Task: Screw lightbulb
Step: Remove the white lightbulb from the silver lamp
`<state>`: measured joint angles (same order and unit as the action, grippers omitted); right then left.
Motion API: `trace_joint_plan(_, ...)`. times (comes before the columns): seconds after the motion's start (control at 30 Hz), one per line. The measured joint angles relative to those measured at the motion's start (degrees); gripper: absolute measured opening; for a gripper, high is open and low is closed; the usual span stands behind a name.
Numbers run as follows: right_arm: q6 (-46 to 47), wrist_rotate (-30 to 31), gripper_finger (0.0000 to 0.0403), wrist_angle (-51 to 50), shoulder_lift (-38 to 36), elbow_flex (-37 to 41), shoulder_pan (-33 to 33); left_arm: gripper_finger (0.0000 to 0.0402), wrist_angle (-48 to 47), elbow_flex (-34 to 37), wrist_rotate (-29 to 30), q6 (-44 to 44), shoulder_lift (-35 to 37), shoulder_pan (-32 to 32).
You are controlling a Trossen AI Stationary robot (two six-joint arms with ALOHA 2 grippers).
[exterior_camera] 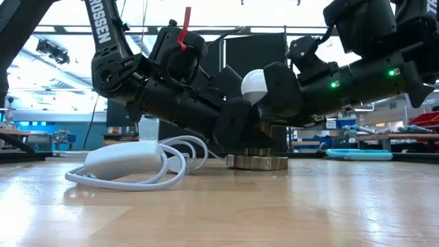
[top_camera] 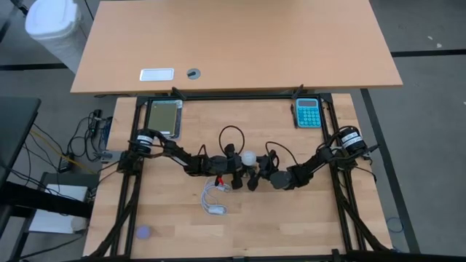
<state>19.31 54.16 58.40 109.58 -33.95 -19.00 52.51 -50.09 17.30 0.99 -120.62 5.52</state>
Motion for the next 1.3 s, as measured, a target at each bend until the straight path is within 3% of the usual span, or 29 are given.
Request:
trace_joint_plan(0.17,-0.50,-1.68,0.0164,0.26,0.00,0.00,0.50,0.0188,-0.21,0.07,0.02,0.12,0.00,0.00)
trace_joint_plan(0.47,-1.68,-3.36,0.0165,0.66,0.00,0.11,0.84,0.0189,-0.44,0.09,0.04,0.62,0.00,0.02)
trace_joint_plan(0.67,-5.02,-10.22,0.0166,3.95,-0.11,1.93,2.61,0.0189,-1.17,0.13,0.15,-0.20,0.09,0.07)
trace_joint_plan(0.93,-9.06,-27.73,0.0166,17.00,-0.20,9.75,7.78,0.0188,-1.09,-0.04,-0.56,-1.71,0.07,0.13)
trace_joint_plan(1.3,-20.79,-61.51,0.0168,18.08,-0.24,10.86,19.85,0.0188,-1.12,0.07,-1.38,-2.23,0.07,0.13)
